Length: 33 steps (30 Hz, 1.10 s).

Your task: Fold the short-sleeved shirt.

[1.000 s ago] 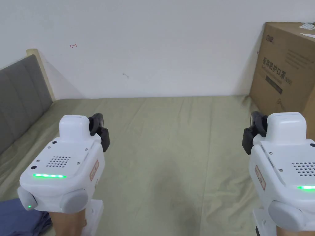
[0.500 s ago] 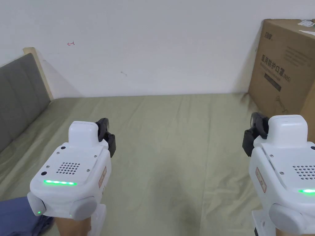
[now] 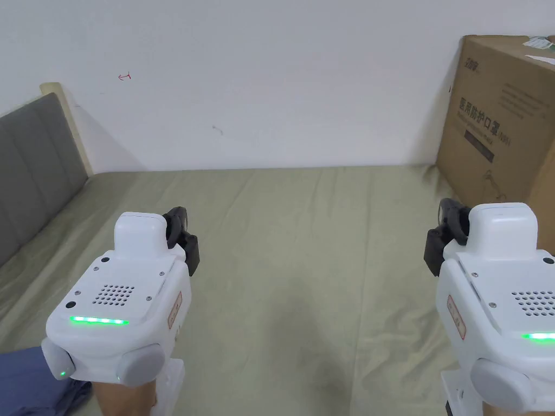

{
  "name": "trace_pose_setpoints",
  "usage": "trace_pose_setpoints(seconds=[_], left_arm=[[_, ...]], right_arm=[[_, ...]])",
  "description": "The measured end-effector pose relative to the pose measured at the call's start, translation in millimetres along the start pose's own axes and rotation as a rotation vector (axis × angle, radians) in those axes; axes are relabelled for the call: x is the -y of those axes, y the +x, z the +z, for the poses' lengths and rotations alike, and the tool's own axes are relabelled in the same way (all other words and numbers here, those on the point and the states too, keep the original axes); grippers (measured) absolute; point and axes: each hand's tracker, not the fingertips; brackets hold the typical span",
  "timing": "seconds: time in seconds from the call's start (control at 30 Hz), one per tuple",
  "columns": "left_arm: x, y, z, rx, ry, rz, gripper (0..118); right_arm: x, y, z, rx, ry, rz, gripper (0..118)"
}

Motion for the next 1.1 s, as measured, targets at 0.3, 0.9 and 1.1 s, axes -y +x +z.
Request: trace_pose_setpoints(seconds=[0.3,0.9,1.1], left_arm=[[1.4,-1.9,0.6,0.006,-0.009,0.007,0],[3.6,-7.7,2.2,0.006,-0.014,0.025,0],[2.8,-8.5,2.8,0.006,-0.013,0.024,0]], right_arm=[[-1.2,-2.0,1.3,-0.004,0.001,0.005,0],[-2.4,-6.7,3.4,-0.012,0.001,0.017,0],[-2.2,-6.8,3.2,-0.013,0.002,0.016,0]])
